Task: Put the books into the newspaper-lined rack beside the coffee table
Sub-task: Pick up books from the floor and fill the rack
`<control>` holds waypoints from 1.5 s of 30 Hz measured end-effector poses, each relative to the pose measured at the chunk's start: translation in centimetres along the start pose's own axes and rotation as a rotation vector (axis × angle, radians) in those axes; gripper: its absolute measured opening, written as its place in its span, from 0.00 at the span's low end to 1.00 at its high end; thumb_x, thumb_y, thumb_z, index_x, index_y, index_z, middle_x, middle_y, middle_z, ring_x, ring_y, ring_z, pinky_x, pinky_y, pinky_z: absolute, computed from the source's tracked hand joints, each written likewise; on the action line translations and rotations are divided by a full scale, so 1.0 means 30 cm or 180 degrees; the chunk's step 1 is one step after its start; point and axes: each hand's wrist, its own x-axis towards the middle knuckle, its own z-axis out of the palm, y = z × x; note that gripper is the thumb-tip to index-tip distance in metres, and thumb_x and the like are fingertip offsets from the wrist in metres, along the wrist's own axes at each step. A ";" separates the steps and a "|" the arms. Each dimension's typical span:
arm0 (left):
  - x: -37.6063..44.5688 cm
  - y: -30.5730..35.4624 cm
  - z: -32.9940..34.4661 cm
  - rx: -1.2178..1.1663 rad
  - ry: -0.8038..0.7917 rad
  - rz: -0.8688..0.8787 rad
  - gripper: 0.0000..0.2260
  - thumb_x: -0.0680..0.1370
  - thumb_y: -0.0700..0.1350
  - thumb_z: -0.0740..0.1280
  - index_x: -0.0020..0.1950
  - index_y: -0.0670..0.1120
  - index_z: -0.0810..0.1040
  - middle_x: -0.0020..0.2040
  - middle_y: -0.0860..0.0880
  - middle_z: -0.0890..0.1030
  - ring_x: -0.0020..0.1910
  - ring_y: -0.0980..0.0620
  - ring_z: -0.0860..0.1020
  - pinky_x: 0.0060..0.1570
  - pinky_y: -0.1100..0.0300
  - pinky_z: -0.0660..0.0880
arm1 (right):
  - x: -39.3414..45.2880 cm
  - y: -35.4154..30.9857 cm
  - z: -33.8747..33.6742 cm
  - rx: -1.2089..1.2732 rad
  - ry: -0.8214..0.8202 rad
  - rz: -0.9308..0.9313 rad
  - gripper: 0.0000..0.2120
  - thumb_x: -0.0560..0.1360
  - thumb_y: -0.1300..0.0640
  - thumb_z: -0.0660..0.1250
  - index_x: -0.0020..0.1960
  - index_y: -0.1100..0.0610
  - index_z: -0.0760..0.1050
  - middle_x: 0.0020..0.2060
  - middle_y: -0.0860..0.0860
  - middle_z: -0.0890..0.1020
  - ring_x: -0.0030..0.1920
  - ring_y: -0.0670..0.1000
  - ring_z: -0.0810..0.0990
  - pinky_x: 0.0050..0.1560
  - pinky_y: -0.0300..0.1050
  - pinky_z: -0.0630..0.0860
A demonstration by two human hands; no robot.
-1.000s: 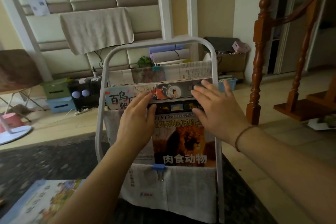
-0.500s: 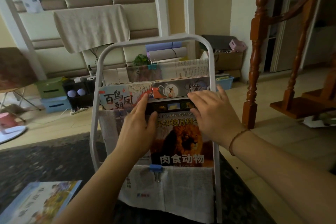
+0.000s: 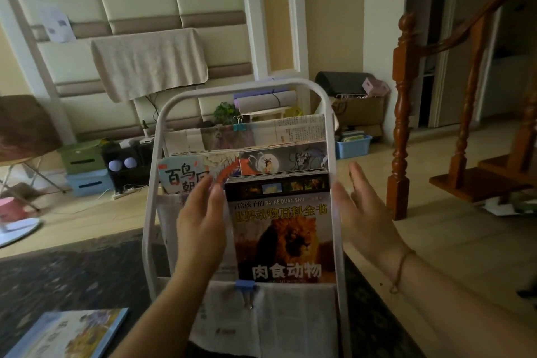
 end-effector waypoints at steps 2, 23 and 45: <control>0.082 0.096 0.016 -0.0006 -0.0172 -0.0256 0.15 0.82 0.56 0.56 0.54 0.50 0.79 0.50 0.48 0.83 0.51 0.48 0.82 0.52 0.49 0.78 | 0.058 -0.047 -0.005 0.0309 -0.0059 0.0268 0.36 0.74 0.28 0.49 0.76 0.46 0.58 0.70 0.45 0.69 0.73 0.50 0.65 0.70 0.52 0.64; 0.174 0.107 0.077 0.0330 -0.0424 -0.0407 0.14 0.82 0.52 0.61 0.44 0.53 0.83 0.43 0.51 0.85 0.47 0.50 0.83 0.51 0.50 0.80 | 0.075 -0.044 0.043 0.0882 -0.0087 0.0379 0.16 0.80 0.41 0.58 0.63 0.44 0.73 0.51 0.49 0.83 0.54 0.51 0.81 0.57 0.56 0.77; -0.655 -0.191 1.205 0.2190 -0.4788 0.1903 0.18 0.82 0.56 0.59 0.71 0.53 0.71 0.70 0.55 0.73 0.68 0.55 0.68 0.69 0.56 0.67 | -0.904 1.267 -0.764 -0.0398 0.0347 0.3091 0.16 0.79 0.52 0.65 0.65 0.54 0.76 0.62 0.46 0.76 0.59 0.46 0.76 0.58 0.39 0.70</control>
